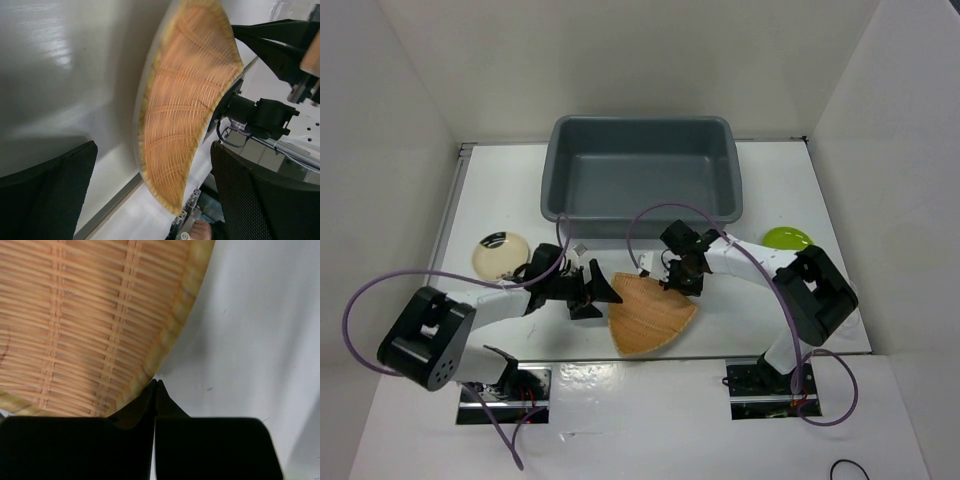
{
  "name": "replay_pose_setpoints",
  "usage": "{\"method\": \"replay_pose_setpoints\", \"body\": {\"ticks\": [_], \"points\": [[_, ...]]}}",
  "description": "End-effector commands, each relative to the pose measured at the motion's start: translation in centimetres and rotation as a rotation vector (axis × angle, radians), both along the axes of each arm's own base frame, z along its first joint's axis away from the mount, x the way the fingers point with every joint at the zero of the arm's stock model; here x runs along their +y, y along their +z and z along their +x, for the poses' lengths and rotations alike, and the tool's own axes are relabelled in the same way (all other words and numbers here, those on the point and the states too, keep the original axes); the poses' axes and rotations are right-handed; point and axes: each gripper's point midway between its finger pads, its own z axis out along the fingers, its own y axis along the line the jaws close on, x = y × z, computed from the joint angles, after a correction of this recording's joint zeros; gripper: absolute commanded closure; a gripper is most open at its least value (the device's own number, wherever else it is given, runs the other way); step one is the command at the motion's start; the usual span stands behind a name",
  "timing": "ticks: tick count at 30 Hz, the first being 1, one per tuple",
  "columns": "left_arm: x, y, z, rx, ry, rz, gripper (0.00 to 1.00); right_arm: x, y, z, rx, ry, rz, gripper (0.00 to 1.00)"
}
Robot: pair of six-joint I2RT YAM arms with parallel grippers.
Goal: Place the mixed dishes into the plastic bin
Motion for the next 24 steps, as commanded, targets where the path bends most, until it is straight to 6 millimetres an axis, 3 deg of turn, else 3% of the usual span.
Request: {"method": "replay_pose_setpoints", "body": {"ticks": [1, 10, 18, 22, 23, 24], "points": [[-0.9, -0.3, 0.4, 0.012, -0.029, -0.056, 0.0, 1.3, 0.2, 1.0, -0.062, -0.04, 0.033, 1.0], [-3.5, -1.1, -0.3, 0.01, -0.157, -0.142, 0.0, 1.0, 1.4, 1.6, -0.096, -0.108, 0.023, 1.0], [-6.5, -2.1, -1.9, 0.031, -0.329, -0.191, 0.18, 0.5, 1.4, 2.3, -0.136, -0.122, -0.002, 1.0], [-7.7, -1.2, -1.8, -0.002, -0.378, -0.216, 0.52, 0.6, 1.7, 2.7, -0.151, -0.126, -0.004, 1.0], [-7.5, -1.5, -2.5, 0.035, -0.383, -0.201, 0.75, 0.4, 1.7, 2.8, -0.155, -0.138, -0.01, 1.0], [-7.8, -1.3, -2.0, 0.015, -0.399, -0.195, 0.85, 0.3, 1.7, 2.9, -0.161, -0.141, -0.017, 1.0]]}}
